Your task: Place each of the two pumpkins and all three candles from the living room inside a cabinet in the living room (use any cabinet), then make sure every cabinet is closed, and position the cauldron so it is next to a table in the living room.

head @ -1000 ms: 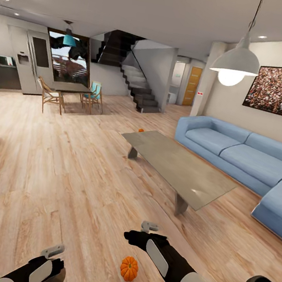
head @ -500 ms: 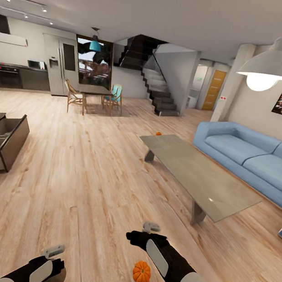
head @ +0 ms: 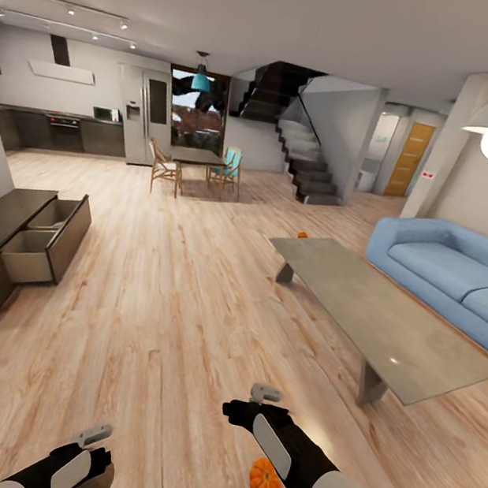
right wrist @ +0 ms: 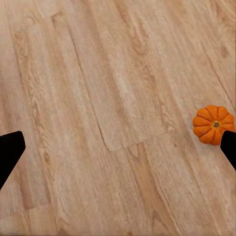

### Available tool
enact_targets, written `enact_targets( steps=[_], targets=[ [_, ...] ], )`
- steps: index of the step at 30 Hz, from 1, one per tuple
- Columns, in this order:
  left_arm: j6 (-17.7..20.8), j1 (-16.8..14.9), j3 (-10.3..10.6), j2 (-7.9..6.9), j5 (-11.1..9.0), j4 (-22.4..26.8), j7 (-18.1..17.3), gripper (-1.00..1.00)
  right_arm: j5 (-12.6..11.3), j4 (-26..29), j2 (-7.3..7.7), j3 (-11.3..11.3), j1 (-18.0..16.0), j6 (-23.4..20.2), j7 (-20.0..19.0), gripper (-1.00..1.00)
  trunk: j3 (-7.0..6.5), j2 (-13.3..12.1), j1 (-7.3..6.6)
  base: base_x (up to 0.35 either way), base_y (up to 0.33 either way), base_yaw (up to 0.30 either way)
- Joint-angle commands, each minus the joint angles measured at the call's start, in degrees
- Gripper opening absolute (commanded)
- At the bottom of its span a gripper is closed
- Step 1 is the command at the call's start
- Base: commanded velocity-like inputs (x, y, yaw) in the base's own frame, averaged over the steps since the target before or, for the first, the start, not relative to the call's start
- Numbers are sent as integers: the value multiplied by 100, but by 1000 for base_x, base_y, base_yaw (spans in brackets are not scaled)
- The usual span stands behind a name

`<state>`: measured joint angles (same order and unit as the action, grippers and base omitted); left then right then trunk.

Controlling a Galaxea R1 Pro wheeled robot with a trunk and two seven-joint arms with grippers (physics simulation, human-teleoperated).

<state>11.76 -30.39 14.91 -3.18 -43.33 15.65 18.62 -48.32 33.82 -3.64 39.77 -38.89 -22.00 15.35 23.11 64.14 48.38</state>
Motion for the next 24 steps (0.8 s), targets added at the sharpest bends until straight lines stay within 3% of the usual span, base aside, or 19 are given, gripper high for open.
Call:
enact_targets(
  steps=[1, 24],
  targets=[
    [27, -2, 48, -6, -35, 17, 37, -100, -56, 11, 4, 31, -6, -6, 64, 100, 13, 5, 0, 0, 0, 238],
    [26, -3, 53, 1, -35, 17, -2, -100, -55, 11, 4, 32, -5, -6, 83, 100, 138, 5, 0, 20, 0, 246]
  ],
)
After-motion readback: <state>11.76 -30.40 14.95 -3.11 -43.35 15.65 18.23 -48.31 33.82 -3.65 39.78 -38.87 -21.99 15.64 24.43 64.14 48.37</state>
